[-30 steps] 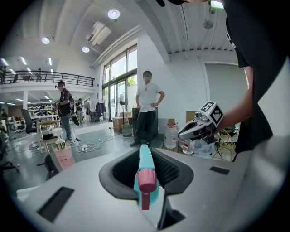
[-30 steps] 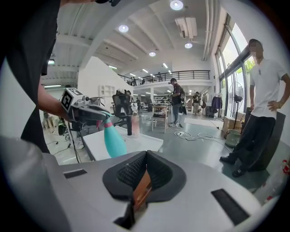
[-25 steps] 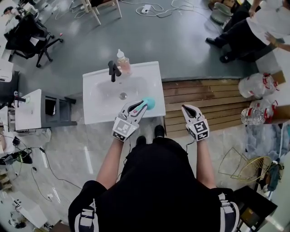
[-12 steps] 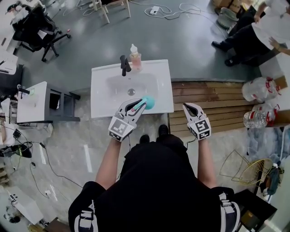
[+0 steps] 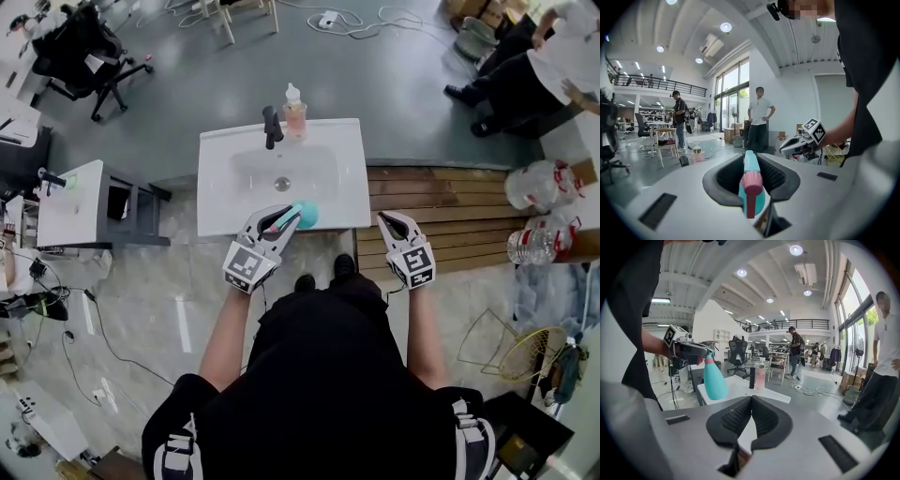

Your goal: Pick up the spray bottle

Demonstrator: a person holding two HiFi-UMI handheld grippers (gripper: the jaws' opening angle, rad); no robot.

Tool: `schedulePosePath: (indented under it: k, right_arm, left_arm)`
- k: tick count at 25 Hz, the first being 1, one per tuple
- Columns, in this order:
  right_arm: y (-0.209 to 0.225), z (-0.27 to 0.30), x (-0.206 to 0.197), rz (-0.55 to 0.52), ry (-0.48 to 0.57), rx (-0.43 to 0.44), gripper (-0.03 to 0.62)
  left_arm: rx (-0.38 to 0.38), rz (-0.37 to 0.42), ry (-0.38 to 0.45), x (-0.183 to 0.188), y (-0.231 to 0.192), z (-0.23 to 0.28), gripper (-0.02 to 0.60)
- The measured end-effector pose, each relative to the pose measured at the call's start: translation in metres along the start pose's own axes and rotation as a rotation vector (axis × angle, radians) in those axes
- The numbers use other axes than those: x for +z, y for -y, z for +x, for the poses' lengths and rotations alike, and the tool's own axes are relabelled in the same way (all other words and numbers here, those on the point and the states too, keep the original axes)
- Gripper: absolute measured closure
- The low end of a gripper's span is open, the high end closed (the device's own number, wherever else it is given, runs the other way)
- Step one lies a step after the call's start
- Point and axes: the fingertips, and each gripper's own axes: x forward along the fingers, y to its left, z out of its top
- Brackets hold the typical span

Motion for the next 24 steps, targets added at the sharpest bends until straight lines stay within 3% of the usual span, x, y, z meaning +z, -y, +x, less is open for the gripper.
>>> schedulePosePath:
  k: [24]
  right_arm:
    - [-0.041, 0.013, 0.016, -0.001, 0.018, -0.014, 0.579]
  left_arm:
    - [0.006, 0.012, 0.002, -0.007, -0.015, -0.041, 0.487]
